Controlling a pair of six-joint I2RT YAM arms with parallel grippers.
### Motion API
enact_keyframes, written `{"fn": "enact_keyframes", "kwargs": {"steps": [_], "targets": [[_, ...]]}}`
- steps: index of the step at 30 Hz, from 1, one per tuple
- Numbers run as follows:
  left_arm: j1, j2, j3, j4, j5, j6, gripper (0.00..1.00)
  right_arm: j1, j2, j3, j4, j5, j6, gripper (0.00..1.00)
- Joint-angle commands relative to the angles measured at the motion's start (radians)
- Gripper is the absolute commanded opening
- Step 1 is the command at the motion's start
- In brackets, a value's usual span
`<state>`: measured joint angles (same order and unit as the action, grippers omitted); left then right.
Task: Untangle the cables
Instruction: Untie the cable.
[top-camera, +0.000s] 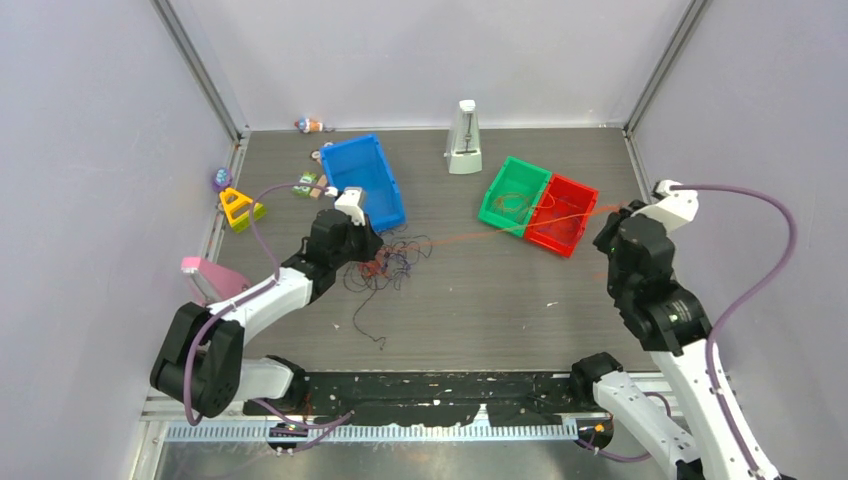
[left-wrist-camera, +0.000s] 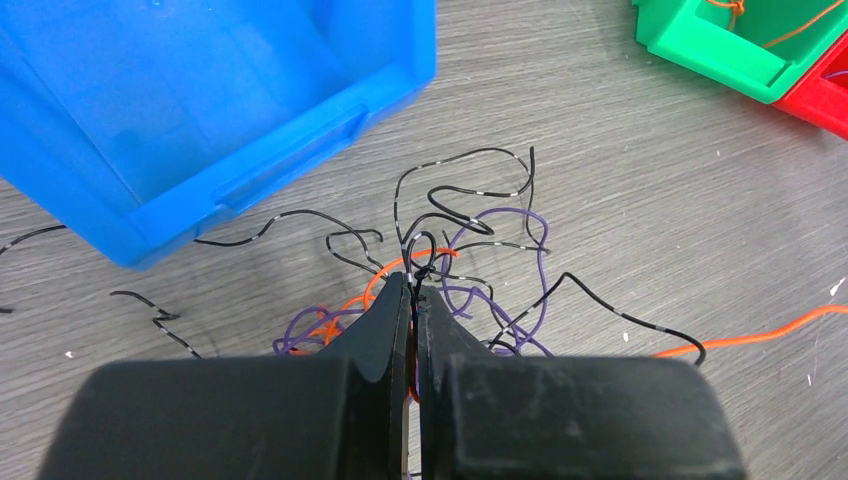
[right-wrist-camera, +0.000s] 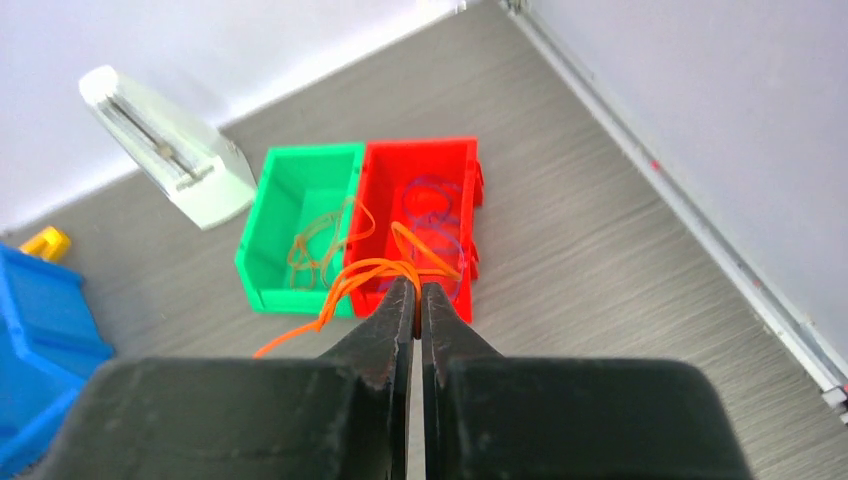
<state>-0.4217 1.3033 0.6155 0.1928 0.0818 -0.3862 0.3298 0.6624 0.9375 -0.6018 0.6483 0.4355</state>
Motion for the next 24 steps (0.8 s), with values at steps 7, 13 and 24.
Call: {"fn": "enact_keyframes", "kwargs": {"steps": [7,13,24], "targets": [[0.003,-0.009,0.018,-0.011,-0.057,0.011,0.0,-0.009,-0.035,0.34,-0.002,0.15,-0.182,0.05],[0.003,0.006,0.031,-0.026,-0.054,0.014,0.14,-0.009,-0.052,0.449,0.054,0.061,-0.234,0.05],[-0.001,0.004,0.03,-0.01,-0.014,0.021,0.44,-0.009,0.071,0.585,-0.021,-0.251,-0.245,0.05]]}}
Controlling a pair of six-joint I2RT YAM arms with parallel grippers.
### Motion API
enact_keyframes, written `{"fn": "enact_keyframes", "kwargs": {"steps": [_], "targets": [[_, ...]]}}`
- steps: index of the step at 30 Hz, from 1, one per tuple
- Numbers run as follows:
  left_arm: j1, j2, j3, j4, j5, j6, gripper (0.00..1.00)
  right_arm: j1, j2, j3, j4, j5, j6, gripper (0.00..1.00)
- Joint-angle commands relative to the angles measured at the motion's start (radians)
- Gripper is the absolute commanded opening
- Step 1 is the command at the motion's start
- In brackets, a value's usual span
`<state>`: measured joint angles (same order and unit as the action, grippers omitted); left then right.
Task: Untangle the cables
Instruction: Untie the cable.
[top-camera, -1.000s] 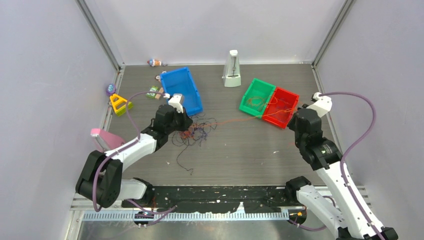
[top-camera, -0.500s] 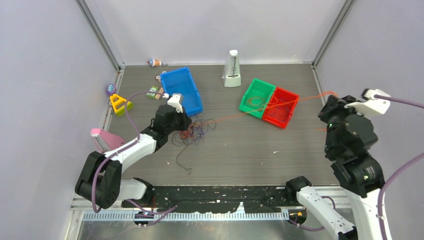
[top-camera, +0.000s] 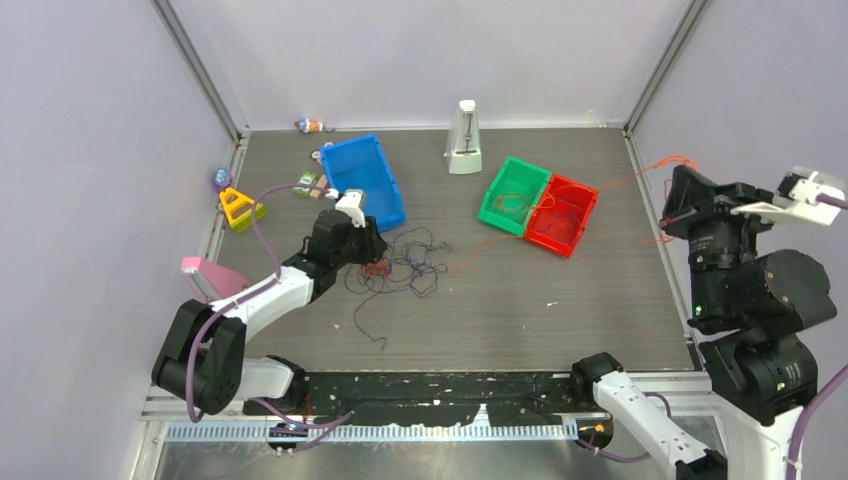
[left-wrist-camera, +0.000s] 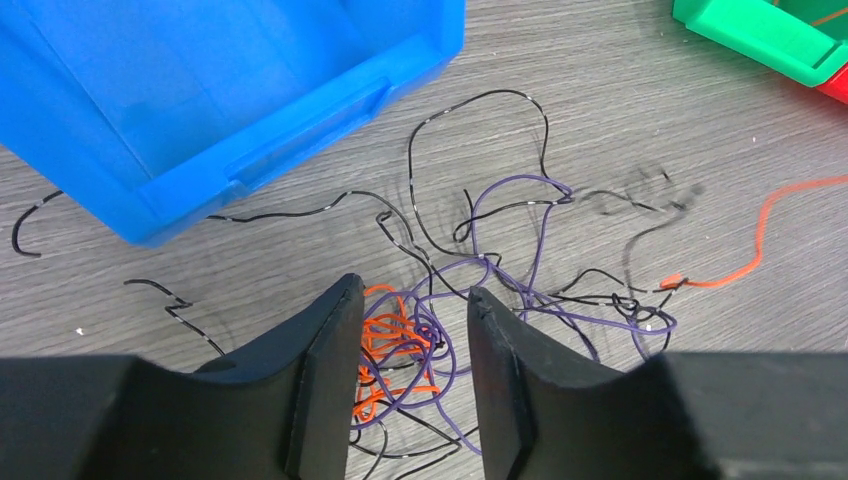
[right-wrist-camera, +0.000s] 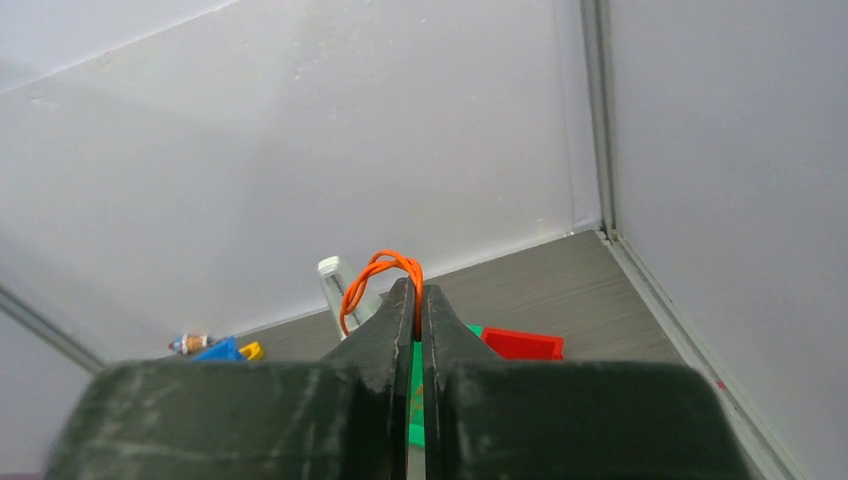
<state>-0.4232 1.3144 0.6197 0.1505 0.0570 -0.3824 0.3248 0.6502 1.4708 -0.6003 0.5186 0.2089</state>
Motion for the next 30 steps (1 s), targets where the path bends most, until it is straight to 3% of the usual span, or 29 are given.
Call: {"fn": "enact_keyframes", "kwargs": {"steps": [1,8,14,18,24,27,30], "targets": [[-0.001,-0.009,0.025,0.032,0.011,0.02,0.45,-0.005,0.091,0.059,-0.026,-0.13,-0.018,0.05],[-0.028,-0.027,0.021,0.051,0.015,0.048,0.67,-0.004,0.152,0.183,-0.024,-0.156,-0.016,0.05],[-0.149,-0.047,0.021,0.162,0.089,0.152,0.8,-0.004,0.208,0.244,-0.046,-0.251,-0.003,0.05],[-0.205,0.009,0.098,0.179,0.223,0.201,0.83,-0.004,0.228,0.258,-0.047,-0.279,0.009,0.05],[-0.241,0.188,0.283,0.038,0.331,0.221,0.83,-0.004,0.267,0.316,-0.048,-0.295,0.02,0.05],[-0.267,0.252,0.362,-0.013,0.345,0.246,0.81,-0.003,0.277,0.335,-0.046,-0.302,0.024,0.05],[-0.281,0.336,0.467,-0.105,0.385,0.262,0.73,-0.004,0.29,0.35,-0.042,-0.3,0.031,0.05]]}}
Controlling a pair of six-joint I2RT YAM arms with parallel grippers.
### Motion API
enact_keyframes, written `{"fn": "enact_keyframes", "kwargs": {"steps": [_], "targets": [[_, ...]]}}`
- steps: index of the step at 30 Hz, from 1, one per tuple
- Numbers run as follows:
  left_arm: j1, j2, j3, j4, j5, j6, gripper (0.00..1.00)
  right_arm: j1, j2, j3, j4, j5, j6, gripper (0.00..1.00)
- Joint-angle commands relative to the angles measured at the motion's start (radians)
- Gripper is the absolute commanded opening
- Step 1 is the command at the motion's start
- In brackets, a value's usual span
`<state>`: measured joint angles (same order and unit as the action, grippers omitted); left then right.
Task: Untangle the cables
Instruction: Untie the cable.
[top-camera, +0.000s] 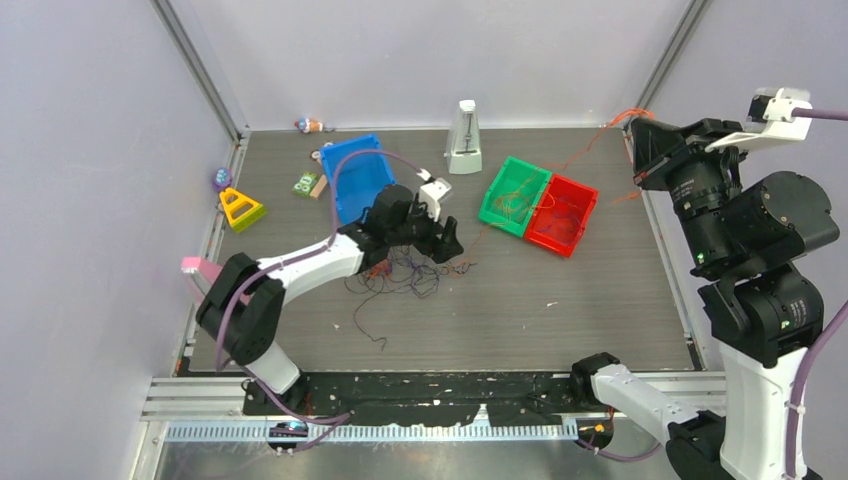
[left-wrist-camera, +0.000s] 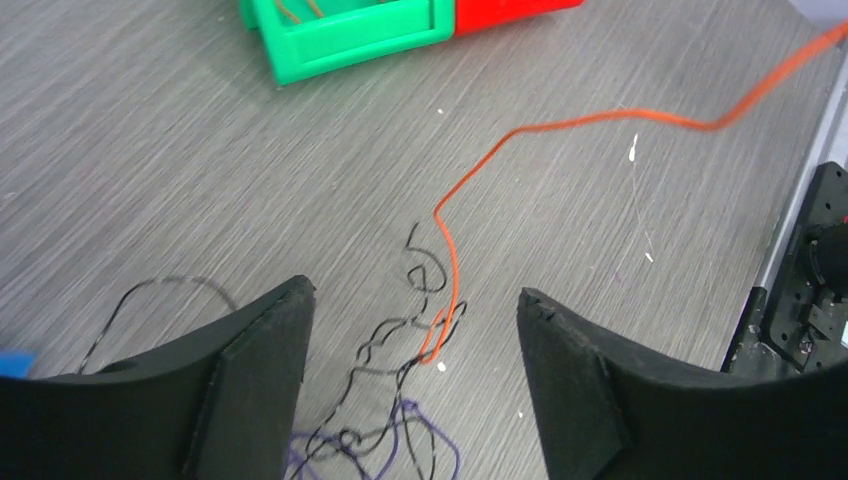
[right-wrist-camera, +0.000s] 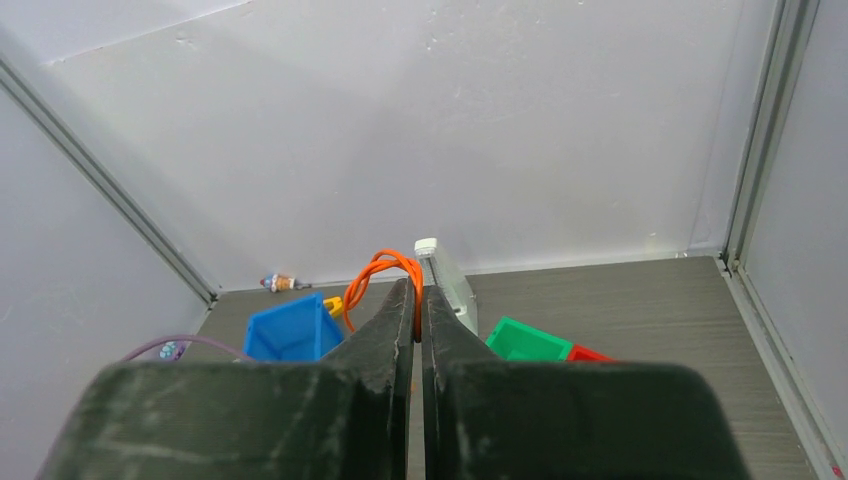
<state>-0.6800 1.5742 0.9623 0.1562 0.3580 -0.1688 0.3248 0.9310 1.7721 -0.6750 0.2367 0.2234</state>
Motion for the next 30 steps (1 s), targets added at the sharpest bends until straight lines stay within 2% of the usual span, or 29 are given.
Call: {"fn": "enact_keyframes", "kwargs": {"steps": [1,4,7,14,17,18,19,24,30], "targets": [[-0.03,0.105,0.152,-0.141,0.089,0.05,0.72,-0.004,0.01,0.051,0.035,-0.018,0.018,0.05],[-0.035,0.159,0.176,-0.154,0.087,0.049,0.7,-0.003,0.02,0.071,0.039,-0.019,0.027,0.05],[-0.035,0.202,0.189,-0.19,0.096,0.04,0.62,-0.004,0.028,0.091,0.039,-0.022,0.028,0.05],[-0.037,0.301,0.284,-0.292,0.209,0.044,0.54,-0.004,0.024,0.088,0.04,-0.005,0.023,0.05],[-0.036,0.281,0.274,-0.279,0.235,0.043,0.19,-0.004,0.016,0.061,0.041,0.005,0.019,0.05],[-0.035,0.257,0.257,-0.26,0.226,0.04,0.12,-0.004,0.013,0.051,0.04,0.004,0.02,0.05],[-0.034,0.226,0.238,-0.237,0.214,0.036,0.09,-0.004,0.005,0.019,0.039,0.002,0.022,0.05],[-0.033,0.04,0.196,-0.206,0.123,0.046,0.08,-0.004,-0.045,-0.193,0.06,-0.057,0.018,0.05],[-0.034,-0.044,0.29,-0.334,0.064,0.058,0.0,-0.004,-0.121,-0.582,0.163,-0.208,0.054,0.05]]}}
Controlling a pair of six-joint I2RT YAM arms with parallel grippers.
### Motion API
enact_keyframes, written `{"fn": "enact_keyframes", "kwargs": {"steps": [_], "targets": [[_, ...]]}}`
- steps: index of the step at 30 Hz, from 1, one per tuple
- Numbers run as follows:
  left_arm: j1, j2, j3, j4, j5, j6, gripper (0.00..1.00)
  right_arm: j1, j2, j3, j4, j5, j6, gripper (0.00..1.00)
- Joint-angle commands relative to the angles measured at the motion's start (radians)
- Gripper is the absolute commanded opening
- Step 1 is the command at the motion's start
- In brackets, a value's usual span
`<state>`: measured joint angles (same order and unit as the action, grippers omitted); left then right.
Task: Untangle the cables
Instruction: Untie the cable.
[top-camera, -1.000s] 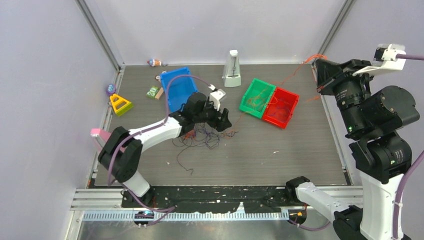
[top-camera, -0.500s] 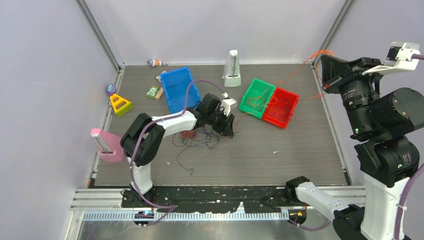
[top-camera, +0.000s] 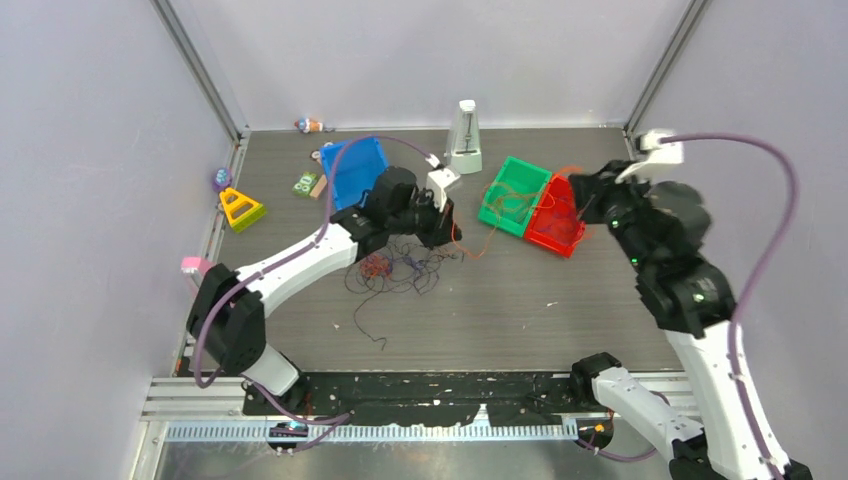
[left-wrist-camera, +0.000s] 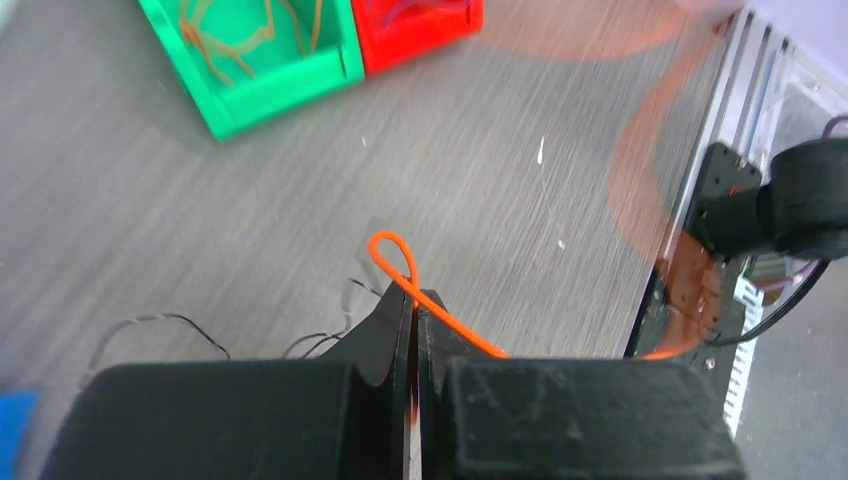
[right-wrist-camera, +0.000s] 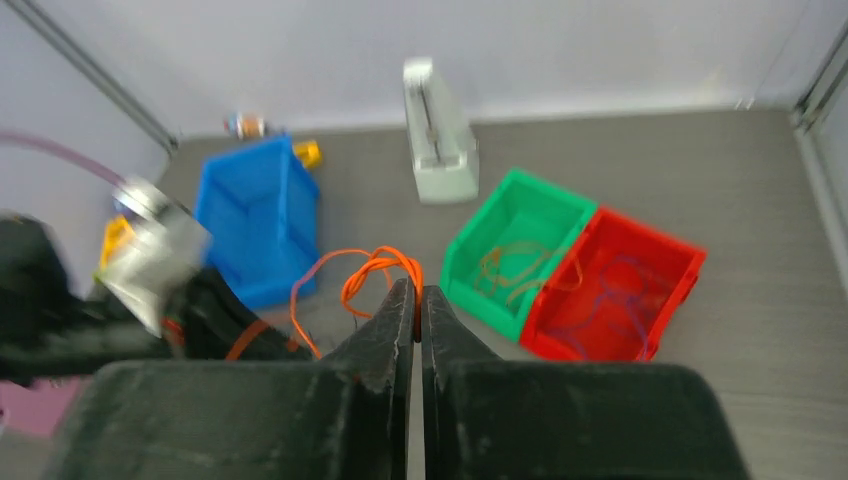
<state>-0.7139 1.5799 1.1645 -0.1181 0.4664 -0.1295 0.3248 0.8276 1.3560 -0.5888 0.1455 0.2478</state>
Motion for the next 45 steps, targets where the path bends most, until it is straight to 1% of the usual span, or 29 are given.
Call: {"fn": "enact_keyframes", "kwargs": {"steps": [1,2,4,8,10,13,15,20,22,25,33,37,38,40,45], "targets": [[0.0,-0.05,0.101,-0.076,-0.042,0.017,0.0,-0.004,-0.022,-0.199,0.114,-0.194,0.032,0.06],[0.0,-0.052,0.108,-0.084,-0.037,0.008,0.0,-0.003,-0.03,-0.264,0.136,-0.276,0.033,0.05],[0.001,-0.058,0.113,-0.084,-0.036,-0.013,0.0,-0.004,-0.035,-0.344,0.212,-0.39,0.047,0.05],[0.001,-0.067,0.121,-0.085,-0.043,-0.042,0.0,-0.001,-0.014,-0.451,0.368,-0.572,0.094,0.05],[0.001,-0.068,0.123,-0.074,-0.02,-0.056,0.0,0.006,0.005,-0.49,0.443,-0.638,0.115,0.05],[0.0,-0.057,0.136,-0.06,0.02,-0.087,0.0,0.028,0.03,-0.53,0.531,-0.693,0.133,0.05],[0.001,-0.049,0.142,-0.05,0.04,-0.104,0.0,0.058,0.063,-0.539,0.559,-0.697,0.129,0.05],[0.001,-0.027,0.159,-0.041,0.073,-0.161,0.0,0.147,0.122,-0.54,0.571,-0.64,0.102,0.06],[0.001,-0.024,0.154,-0.023,0.1,-0.178,0.0,0.17,0.138,-0.547,0.58,-0.617,0.093,0.08],[0.001,-0.03,0.136,0.004,0.122,-0.198,0.0,0.19,0.157,-0.558,0.582,-0.587,0.084,0.1],[0.002,-0.028,0.14,-0.003,0.13,-0.223,0.0,0.198,0.182,-0.599,0.624,-0.569,0.078,0.11],[0.004,-0.02,0.143,-0.001,0.144,-0.237,0.0,0.199,0.188,-0.612,0.635,-0.552,0.074,0.17],[0.004,-0.021,0.143,-0.002,0.145,-0.239,0.0,0.199,0.189,-0.613,0.637,-0.549,0.074,0.22],[0.005,-0.02,0.143,0.0,0.144,-0.244,0.0,0.2,0.193,-0.615,0.643,-0.548,0.071,0.27],[0.012,-0.008,0.15,-0.002,0.157,-0.28,0.0,0.201,0.208,-0.618,0.663,-0.556,0.065,0.34]]}}
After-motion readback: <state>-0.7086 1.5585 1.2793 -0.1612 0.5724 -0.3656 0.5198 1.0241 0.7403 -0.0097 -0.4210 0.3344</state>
